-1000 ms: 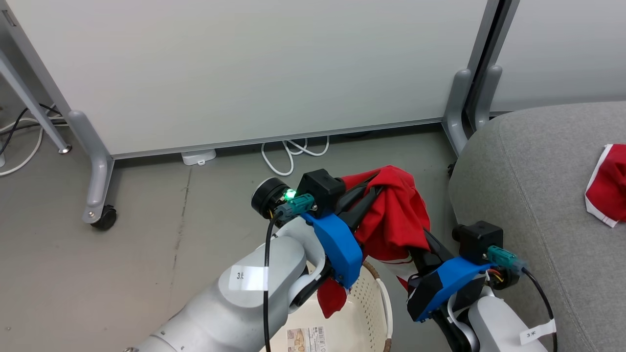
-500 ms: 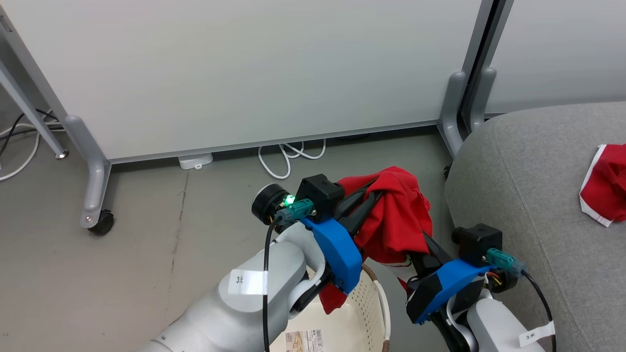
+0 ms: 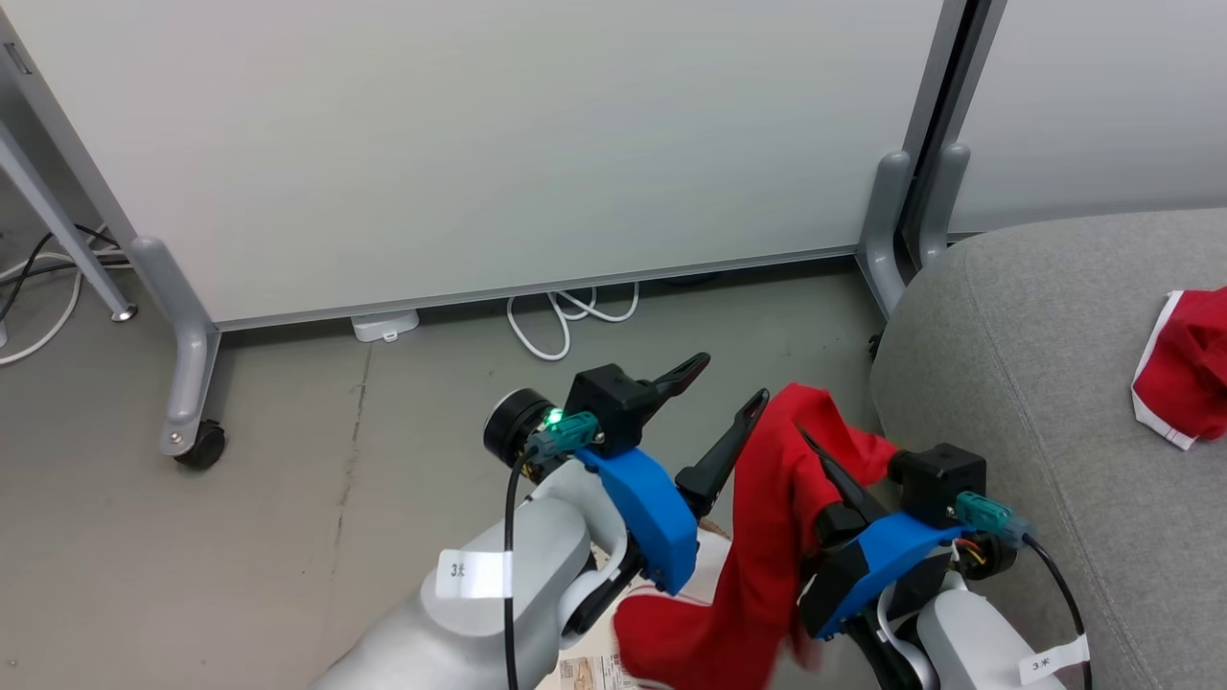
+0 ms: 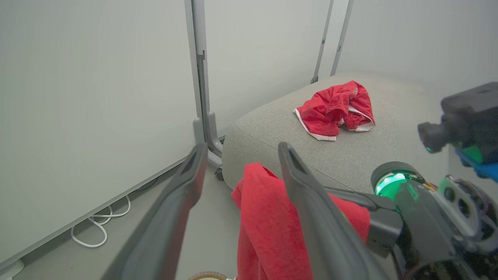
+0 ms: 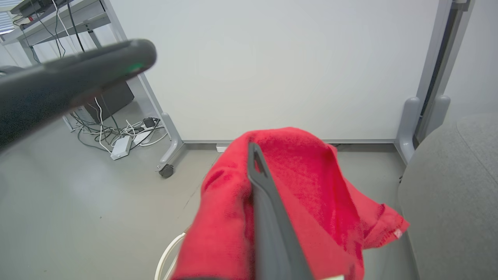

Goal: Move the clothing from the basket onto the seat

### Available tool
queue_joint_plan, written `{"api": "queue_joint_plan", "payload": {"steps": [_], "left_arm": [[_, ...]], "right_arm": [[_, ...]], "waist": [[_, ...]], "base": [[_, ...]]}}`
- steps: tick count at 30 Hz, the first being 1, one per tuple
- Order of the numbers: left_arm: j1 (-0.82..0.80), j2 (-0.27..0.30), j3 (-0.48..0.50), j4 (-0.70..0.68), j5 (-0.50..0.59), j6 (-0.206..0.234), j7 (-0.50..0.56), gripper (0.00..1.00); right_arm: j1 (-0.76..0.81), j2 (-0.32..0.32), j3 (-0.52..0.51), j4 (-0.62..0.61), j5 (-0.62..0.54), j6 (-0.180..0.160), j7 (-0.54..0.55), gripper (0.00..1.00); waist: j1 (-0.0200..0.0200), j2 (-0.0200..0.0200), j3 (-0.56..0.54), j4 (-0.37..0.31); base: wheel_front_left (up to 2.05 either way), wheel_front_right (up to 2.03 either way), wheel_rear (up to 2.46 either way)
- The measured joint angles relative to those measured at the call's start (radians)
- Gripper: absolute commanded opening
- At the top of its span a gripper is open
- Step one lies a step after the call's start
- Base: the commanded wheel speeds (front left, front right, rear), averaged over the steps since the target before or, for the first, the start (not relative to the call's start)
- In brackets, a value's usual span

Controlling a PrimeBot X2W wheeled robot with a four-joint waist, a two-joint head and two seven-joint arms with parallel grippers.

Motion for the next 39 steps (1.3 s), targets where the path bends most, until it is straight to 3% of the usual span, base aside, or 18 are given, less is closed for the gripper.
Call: {"api": "queue_joint_plan", "payload": {"steps": [17,24,32,39], "left_arm": [[0.329,0.068,0.383,-0.174,0.261,0.006,0.0,1.0],[0.445,0.072,0.546,-0.259,0.39,0.006,0.0,1.0],[0.514,0.062,0.661,-0.279,0.47,0.005,0.0,1.0],[0.523,0.045,0.7,-0.28,0.5,0.001,0.0,1.0]], "right_arm": [[0.01,0.0,-0.029,-0.028,-0.005,0.0,-0.003,0.0],[0.012,-0.001,-0.039,-0.04,-0.01,0.0,0.004,0.0],[0.022,-0.001,-0.053,-0.048,-0.018,0.0,0.005,0.0],[0.022,-0.001,-0.061,-0.053,-0.018,0.0,0.006,0.0]], "waist": [[0.0,0.0,0.014,0.018],[0.0,0.0,0.021,0.026],[0.0,0.0,0.025,0.025],[0.0,0.0,0.03,0.023]], "base": [[0.0,0.0,0.0],[0.0,0.0,0.0],[0.0,0.0,0.0],[0.0,0.0,0.0]]}}
